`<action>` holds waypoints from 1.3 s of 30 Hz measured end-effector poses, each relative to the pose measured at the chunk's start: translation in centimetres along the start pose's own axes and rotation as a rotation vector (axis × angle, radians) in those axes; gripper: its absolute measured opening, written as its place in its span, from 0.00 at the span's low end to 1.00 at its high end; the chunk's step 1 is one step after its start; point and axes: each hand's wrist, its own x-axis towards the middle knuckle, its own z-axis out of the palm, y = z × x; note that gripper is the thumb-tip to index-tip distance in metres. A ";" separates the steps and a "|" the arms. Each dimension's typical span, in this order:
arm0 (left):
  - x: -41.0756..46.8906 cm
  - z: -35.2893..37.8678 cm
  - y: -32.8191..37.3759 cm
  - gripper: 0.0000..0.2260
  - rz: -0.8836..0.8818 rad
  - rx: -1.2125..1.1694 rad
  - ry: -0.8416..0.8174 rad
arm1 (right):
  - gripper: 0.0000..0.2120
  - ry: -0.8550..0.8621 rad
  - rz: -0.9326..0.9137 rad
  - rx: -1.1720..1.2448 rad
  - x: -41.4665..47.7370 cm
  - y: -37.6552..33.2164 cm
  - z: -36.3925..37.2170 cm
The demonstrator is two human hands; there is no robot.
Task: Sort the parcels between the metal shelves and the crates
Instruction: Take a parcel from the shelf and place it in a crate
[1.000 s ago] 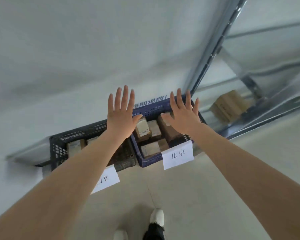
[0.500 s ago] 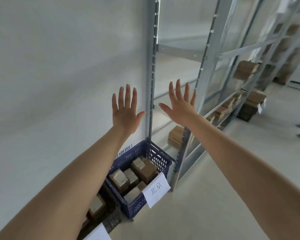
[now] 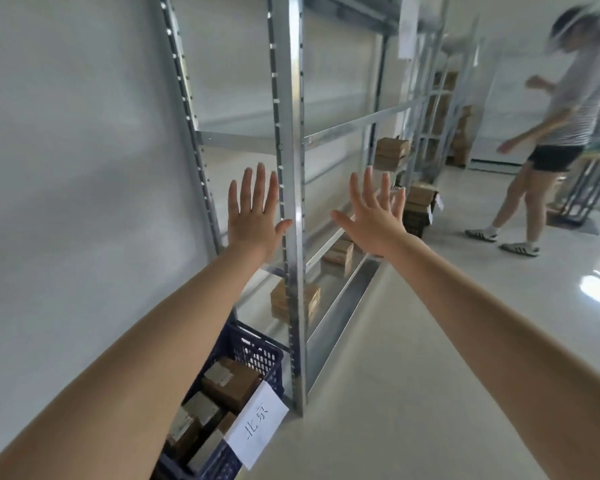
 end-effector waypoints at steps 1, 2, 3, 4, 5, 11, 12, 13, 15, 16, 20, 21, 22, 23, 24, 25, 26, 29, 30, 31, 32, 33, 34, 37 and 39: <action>1.7 -0.1 2.0 0.36 0.022 -0.021 0.013 | 0.39 0.006 0.022 0.001 0.4 2.6 -0.7; 3.4 -0.3 4.2 0.36 0.040 -0.044 0.030 | 0.39 0.016 0.044 -0.002 0.8 5.3 -1.4; 5.1 -0.5 6.4 0.36 0.055 -0.063 0.054 | 0.39 0.033 0.062 -0.015 1.3 8.0 -2.1; 6.9 -0.6 8.6 0.36 0.069 -0.077 0.079 | 0.39 0.052 0.078 -0.034 1.9 10.7 -2.7; 8.6 -0.6 10.9 0.36 0.080 -0.087 0.099 | 0.39 0.067 0.090 -0.052 2.4 13.4 -3.4; 16.0 -0.1 22.4 0.37 0.134 -0.062 0.142 | 0.40 0.092 0.133 -0.120 5.9 26.3 -6.3; 17.2 0.0 23.9 0.37 0.139 -0.063 0.146 | 0.40 0.101 0.137 -0.123 6.6 27.8 -6.4; 18.5 0.1 25.3 0.38 0.139 -0.056 0.141 | 0.40 0.103 0.140 -0.120 7.4 29.2 -6.6; 20.8 0.7 27.5 0.37 0.136 -0.034 0.131 | 0.40 0.104 0.143 -0.115 9.1 31.4 -6.5; 22.2 1.2 28.7 0.37 0.142 -0.034 0.125 | 0.39 0.106 0.147 -0.115 10.3 32.7 -6.4; 28.4 4.2 32.6 0.38 0.186 -0.031 0.104 | 0.39 0.094 0.172 -0.106 15.6 37.7 -5.1; 30.2 5.2 33.3 0.38 0.196 -0.026 0.106 | 0.39 0.087 0.176 -0.112 17.1 38.9 -4.6; 32.2 6.1 34.1 0.38 0.203 -0.023 0.107 | 0.39 0.081 0.181 -0.121 18.7 40.2 -4.1; 34.3 7.0 34.8 0.38 0.205 -0.029 0.106 | 0.40 0.074 0.192 -0.124 20.3 41.5 -3.8; 36.4 7.8 35.5 0.37 0.203 -0.037 0.101 | 0.40 0.068 0.206 -0.118 22.1 42.7 -3.6; 38.6 8.5 36.2 0.37 0.198 -0.041 0.095 | 0.40 0.065 0.223 -0.112 23.9 43.9 -3.6; 40.8 9.3 36.9 0.37 0.195 -0.037 0.092 | 0.40 0.070 0.237 -0.114 25.9 45.2 -3.5; 47.3 11.5 39.1 0.37 0.226 -0.035 0.093 | 0.40 0.087 0.268 -0.130 31.2 48.7 -3.3; 49.3 12.4 40.0 0.37 0.236 -0.045 0.094 | 0.40 0.090 0.280 -0.129 32.7 49.8 -3.1; 51.2 13.4 41.0 0.37 0.242 -0.061 0.088 | 0.40 0.085 0.295 -0.121 34.1 51.0 -2.7; 53.0 14.5 42.2 0.38 0.244 -0.082 0.078 | 0.40 0.072 0.310 -0.110 35.5 52.3 -2.2; 54.6 15.7 43.5 0.38 0.246 -0.098 0.063 | 0.40 0.056 0.319 -0.102 36.8 53.7 -1.7; 56.2 16.9 44.9 0.38 0.252 -0.107 0.044 | 0.40 0.043 0.321 -0.103 38.1 55.4 -1.1; 60.9 20.4 49.6 0.39 0.282 -0.122 -0.006 | 0.41 0.028 0.324 -0.126 42.7 60.8 0.1; 64.2 22.4 52.5 0.40 0.283 -0.128 -0.008 | 0.40 0.028 0.324 -0.131 46.2 64.4 0.2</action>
